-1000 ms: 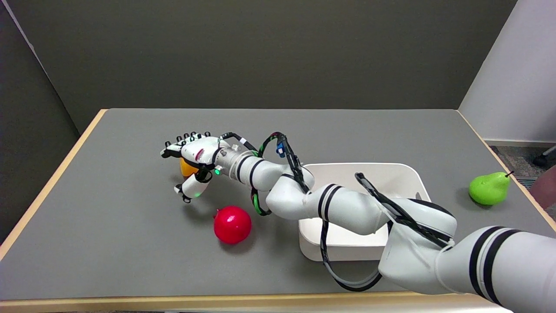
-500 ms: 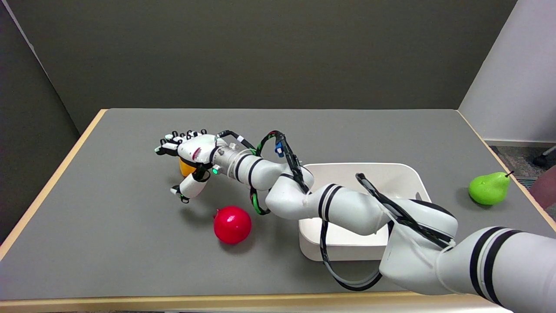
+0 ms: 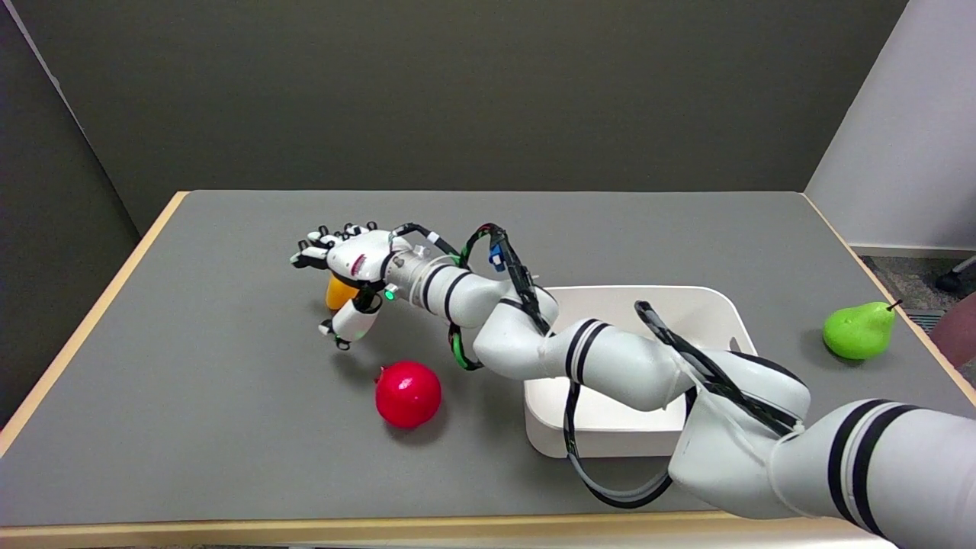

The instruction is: Pick up the yellow duck.

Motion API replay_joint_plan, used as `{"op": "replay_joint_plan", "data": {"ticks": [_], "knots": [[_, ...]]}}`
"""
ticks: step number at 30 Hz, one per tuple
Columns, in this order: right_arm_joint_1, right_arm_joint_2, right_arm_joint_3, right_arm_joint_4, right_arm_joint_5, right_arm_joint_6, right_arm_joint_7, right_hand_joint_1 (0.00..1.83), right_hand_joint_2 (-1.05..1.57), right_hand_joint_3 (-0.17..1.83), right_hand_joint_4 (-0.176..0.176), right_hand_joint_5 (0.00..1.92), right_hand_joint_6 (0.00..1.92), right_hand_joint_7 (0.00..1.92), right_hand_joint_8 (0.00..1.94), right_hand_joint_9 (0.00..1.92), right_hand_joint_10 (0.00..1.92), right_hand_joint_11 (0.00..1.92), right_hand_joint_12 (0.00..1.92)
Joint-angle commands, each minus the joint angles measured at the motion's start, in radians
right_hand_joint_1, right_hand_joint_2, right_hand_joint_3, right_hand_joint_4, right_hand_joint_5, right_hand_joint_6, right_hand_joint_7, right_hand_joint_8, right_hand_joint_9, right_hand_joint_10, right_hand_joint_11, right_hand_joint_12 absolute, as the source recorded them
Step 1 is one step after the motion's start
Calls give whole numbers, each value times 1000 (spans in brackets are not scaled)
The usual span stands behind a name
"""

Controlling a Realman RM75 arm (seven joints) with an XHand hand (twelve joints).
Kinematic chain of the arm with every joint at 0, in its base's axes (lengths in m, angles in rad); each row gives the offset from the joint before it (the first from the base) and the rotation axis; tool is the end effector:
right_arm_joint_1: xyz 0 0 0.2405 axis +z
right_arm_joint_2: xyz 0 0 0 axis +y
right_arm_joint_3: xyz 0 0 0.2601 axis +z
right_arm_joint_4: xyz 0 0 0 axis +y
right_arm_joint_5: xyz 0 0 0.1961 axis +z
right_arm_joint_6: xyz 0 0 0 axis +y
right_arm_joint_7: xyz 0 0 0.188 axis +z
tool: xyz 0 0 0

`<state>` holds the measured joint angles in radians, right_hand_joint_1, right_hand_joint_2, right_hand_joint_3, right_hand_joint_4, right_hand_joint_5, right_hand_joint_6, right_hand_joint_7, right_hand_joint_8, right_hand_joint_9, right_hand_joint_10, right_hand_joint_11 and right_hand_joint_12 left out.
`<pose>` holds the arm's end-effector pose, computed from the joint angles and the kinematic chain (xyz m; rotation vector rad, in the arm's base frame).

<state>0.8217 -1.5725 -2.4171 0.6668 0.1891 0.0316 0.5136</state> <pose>-0.2618 -0.5184 0.0590 2.0596 -0.2369 -0.1503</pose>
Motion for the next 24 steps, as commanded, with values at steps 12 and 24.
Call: {"op": "replay_joint_plan", "data": {"ticks": [12,24], "knots": [[-83,95,231,161,-240,-61,-4,660,610,908,121,106,353,-1,19,161,741,30,1172],[-66,85,114,114,-215,-38,6,662,610,917,121,115,366,-1,76,182,755,36,1184]]}}
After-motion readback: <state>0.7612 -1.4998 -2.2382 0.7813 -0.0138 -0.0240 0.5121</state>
